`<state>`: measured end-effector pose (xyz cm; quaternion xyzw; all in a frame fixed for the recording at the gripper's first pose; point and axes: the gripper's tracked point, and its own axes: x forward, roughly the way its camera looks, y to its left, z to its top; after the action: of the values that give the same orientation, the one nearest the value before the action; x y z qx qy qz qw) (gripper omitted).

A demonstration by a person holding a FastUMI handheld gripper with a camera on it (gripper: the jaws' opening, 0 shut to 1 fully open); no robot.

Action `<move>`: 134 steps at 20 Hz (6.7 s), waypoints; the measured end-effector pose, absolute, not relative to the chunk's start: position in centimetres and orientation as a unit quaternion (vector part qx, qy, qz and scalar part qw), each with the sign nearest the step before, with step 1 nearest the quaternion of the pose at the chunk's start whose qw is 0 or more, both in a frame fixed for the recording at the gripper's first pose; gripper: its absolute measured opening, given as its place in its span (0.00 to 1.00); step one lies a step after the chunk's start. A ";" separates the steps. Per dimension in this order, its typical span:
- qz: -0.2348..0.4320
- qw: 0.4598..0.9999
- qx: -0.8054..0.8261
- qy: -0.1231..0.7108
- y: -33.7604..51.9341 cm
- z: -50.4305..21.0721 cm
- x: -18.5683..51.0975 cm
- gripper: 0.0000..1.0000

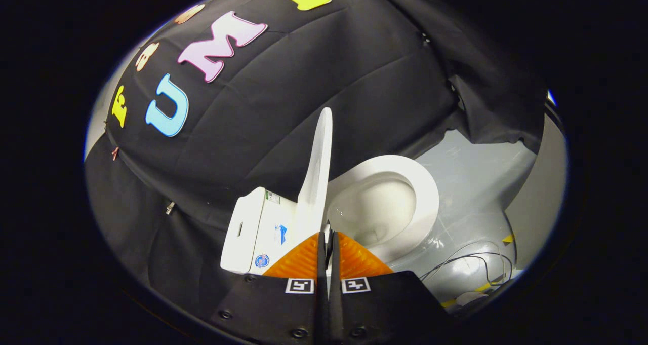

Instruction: Open the toilet lid.

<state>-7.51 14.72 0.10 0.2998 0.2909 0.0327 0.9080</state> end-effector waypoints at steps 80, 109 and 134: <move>0.020 0.969 -0.073 0.236 52.7 8.6 -6.2 0.09; 0.098 0.978 -0.011 0.185 51.9 16.8 -6.2 1.00; 0.044 0.990 -0.005 0.136 24.7 11.4 0.7 1.00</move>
<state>0.70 24.66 11.41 -0.0048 0.1362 0.0443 0.9897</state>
